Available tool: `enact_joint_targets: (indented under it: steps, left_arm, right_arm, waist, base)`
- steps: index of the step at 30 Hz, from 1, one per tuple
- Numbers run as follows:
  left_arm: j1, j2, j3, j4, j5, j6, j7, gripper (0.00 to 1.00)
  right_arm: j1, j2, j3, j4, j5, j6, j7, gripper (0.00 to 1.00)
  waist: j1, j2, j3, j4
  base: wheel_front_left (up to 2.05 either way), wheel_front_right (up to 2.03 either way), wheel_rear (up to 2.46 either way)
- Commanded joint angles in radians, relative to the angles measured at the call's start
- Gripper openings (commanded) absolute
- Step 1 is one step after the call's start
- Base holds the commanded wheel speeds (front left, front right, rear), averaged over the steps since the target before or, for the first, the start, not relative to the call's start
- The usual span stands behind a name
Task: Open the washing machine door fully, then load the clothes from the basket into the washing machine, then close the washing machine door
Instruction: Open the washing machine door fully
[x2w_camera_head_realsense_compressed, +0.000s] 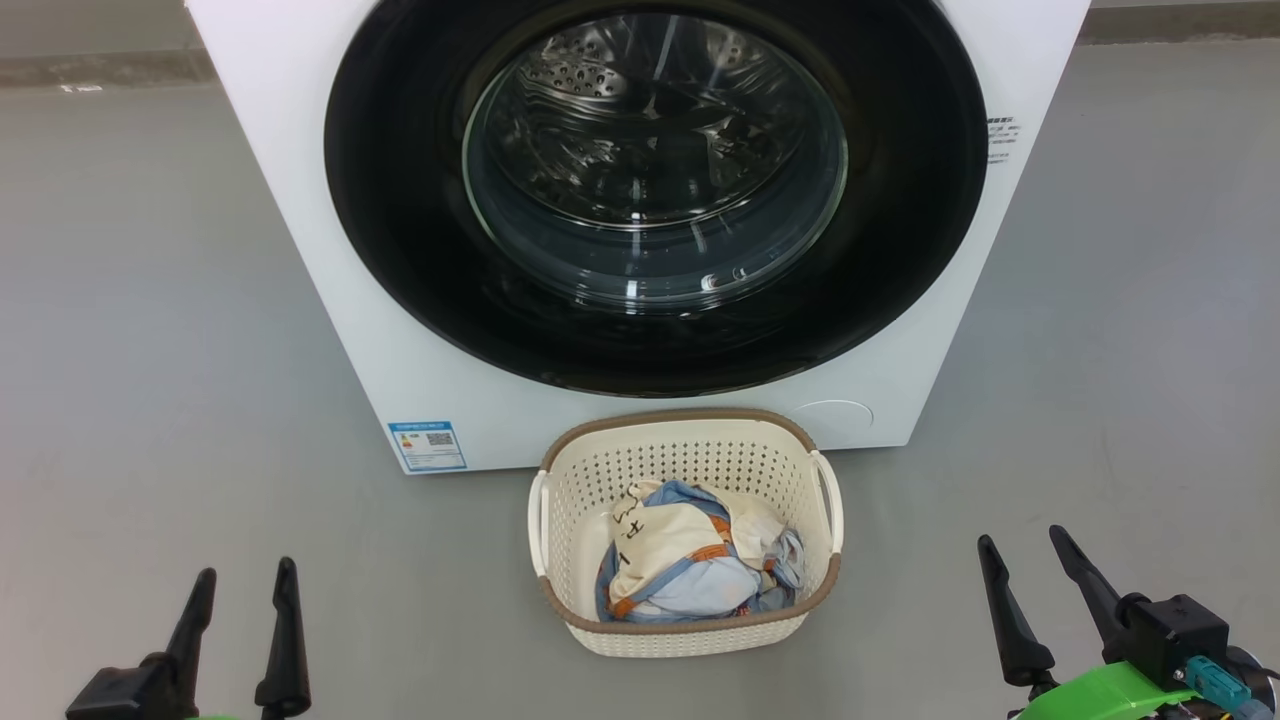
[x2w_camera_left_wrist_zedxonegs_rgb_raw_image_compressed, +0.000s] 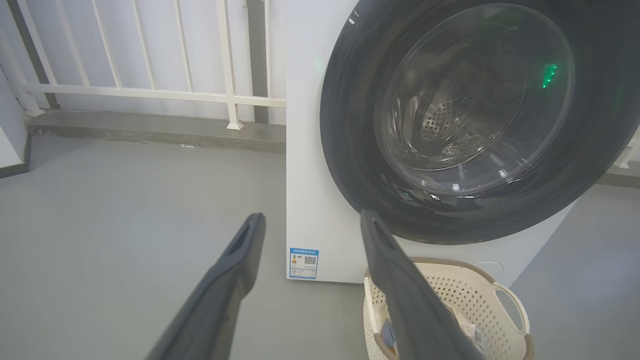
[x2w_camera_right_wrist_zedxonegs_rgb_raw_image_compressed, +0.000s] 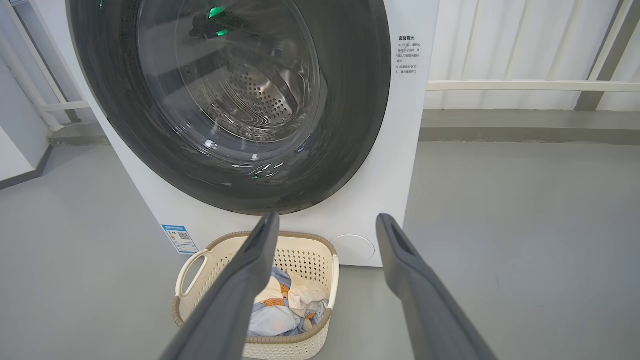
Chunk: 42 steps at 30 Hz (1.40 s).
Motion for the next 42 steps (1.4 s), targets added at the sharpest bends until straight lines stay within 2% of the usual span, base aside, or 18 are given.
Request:
enact_joint_targets:
  steps: [1,25,42]
  left_arm:
    - [-0.023,0.017,0.037,-0.027,0.012,-0.002,-0.014,1.00]
    - [-0.025,0.009,0.040,-0.033,-0.010,-0.002,-0.014,1.00]
    - [-0.027,0.009,0.039,-0.023,-0.020,-0.002,-0.014,1.00]
  right_arm:
    - [-0.020,-0.014,0.020,-0.024,-0.001,0.002,-0.013,1.00]
    - [-0.020,-0.015,0.023,-0.027,0.004,0.002,-0.013,1.00]
    - [-0.025,-0.011,0.022,-0.029,0.005,0.002,-0.013,1.00]
  waist:
    - [0.0000,0.0000,0.000,-0.001]
    - [0.0000,0.0000,0.011,-0.006]
    - [0.0000,0.0000,0.010,-0.012]
  base:
    - [0.42,0.42,-0.85]
    - [1.00,1.00,-2.00]
    - [0.19,0.19,-0.39]
